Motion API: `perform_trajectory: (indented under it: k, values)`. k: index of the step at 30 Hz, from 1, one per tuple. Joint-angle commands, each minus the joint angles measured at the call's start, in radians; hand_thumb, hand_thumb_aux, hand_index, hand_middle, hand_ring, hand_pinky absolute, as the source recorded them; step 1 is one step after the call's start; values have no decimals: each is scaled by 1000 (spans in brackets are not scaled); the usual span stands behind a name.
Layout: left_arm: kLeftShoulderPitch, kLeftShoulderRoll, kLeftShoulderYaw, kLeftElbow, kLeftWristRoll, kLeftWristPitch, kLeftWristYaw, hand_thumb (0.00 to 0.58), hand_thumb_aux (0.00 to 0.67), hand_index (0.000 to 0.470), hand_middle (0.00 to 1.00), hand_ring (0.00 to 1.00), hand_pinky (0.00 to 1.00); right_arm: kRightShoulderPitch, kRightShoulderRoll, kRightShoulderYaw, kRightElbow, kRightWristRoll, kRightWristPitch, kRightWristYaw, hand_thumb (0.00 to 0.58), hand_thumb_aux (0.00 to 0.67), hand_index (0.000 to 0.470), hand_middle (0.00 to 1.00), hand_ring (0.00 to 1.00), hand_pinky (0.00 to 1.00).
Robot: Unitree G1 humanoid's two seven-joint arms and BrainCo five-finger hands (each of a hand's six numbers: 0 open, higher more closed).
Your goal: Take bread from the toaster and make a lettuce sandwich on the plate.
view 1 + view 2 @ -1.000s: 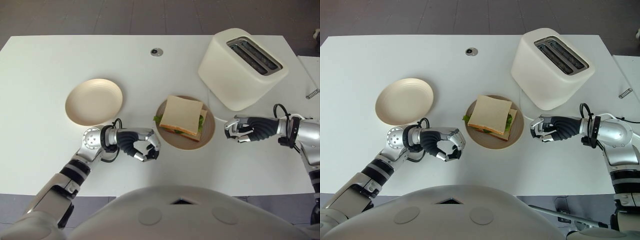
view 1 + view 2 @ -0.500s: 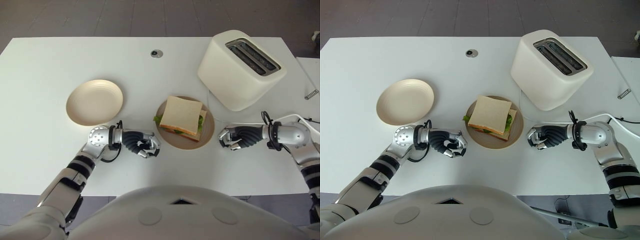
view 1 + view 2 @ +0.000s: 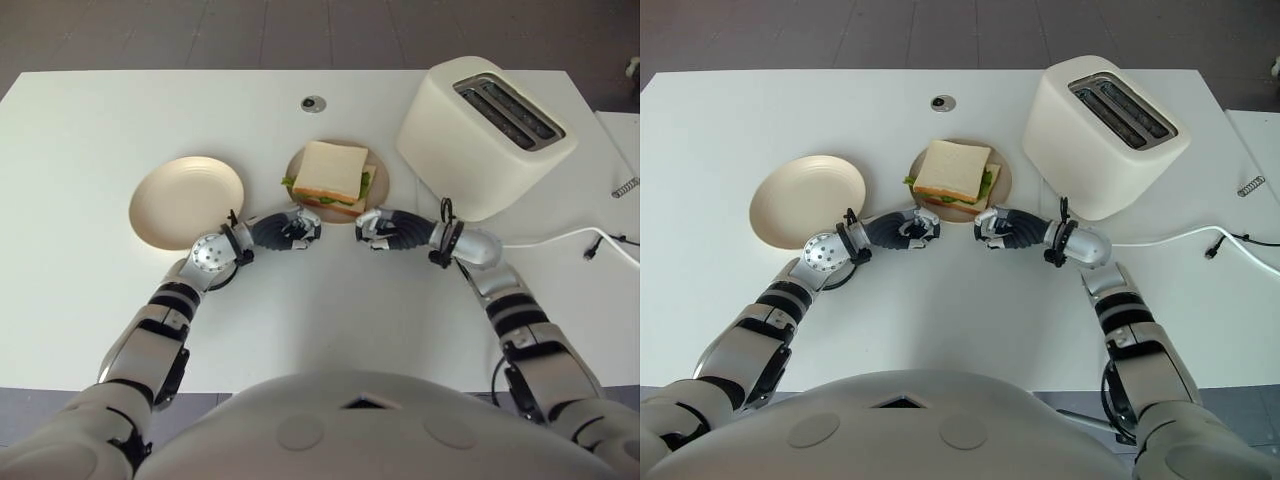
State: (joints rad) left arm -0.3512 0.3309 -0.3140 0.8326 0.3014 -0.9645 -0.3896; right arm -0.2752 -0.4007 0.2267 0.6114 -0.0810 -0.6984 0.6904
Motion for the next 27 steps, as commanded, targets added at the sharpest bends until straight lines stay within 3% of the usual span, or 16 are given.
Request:
perform_trajectory:
  k: [1, 2, 3, 4, 5, 6, 7, 11, 13, 15, 17, 27]
  values:
    - [-25, -17, 33, 20, -8, -22, 70, 18, 11, 7, 667, 667, 667, -74, 66, -16, 122, -22, -34, -92, 580, 670, 470, 1000, 1000, 1000]
    - [-28, -25, 47, 16, -38, -38, 79, 0, 0, 0, 616, 616, 616, -81, 77, -19, 130, -12, -44, -97, 580, 670, 470, 1000, 1000, 1000]
    - [-29, -35, 64, 7, -76, -55, 83, 0, 0, 0, 486, 486, 486, -86, 87, -27, 130, 7, -53, -101, 580, 670, 470, 1000, 1000, 1000]
    - [-30, -50, 88, -10, -125, -66, 90, 0, 0, 0, 106, 106, 106, -92, 100, -43, 117, 41, -59, -103, 580, 670, 470, 961, 961, 961]
    - [-30, -64, 109, -28, -176, -79, 92, 0, 0, 0, 0, 0, 0, -96, 111, -60, 94, 85, -61, -91, 527, 468, 328, 451, 451, 451]
    - [-24, -77, 120, -58, -244, -94, 72, 0, 0, 0, 0, 0, 0, -89, 116, -73, 51, 139, -55, -61, 128, 79, 55, 0, 0, 0]
    - [-4, -86, 111, -122, -355, -100, 23, 0, 0, 0, 0, 0, 0, -71, 114, -80, -18, 216, -37, -14, 0, 0, 0, 0, 0, 0]
    - [93, -93, 64, -445, -789, -19, -190, 0, 0, 0, 0, 0, 0, 8, 101, -113, -332, 506, 91, 109, 0, 0, 0, 0, 0, 0]
    - [107, -108, 96, -519, -893, 37, -229, 0, 0, 0, 0, 0, 0, 14, 128, -140, -411, 571, 118, 95, 0, 0, 0, 0, 0, 0]
    - [94, -133, 144, -491, -906, 48, -241, 0, 0, 0, 0, 0, 0, -38, 173, -189, -347, 435, 17, -27, 0, 0, 0, 0, 0, 0]
    - [77, -149, 181, -435, -870, 34, -253, 0, 0, 0, 0, 0, 0, -64, 213, -216, -315, 396, -18, -86, 0, 0, 0, 0, 0, 0]
    - [39, -209, 258, -325, -772, 6, -325, 0, 0, 0, 0, 0, 0, -91, 251, -222, -223, 342, -62, -115, 0, 0, 0, 0, 0, 0]
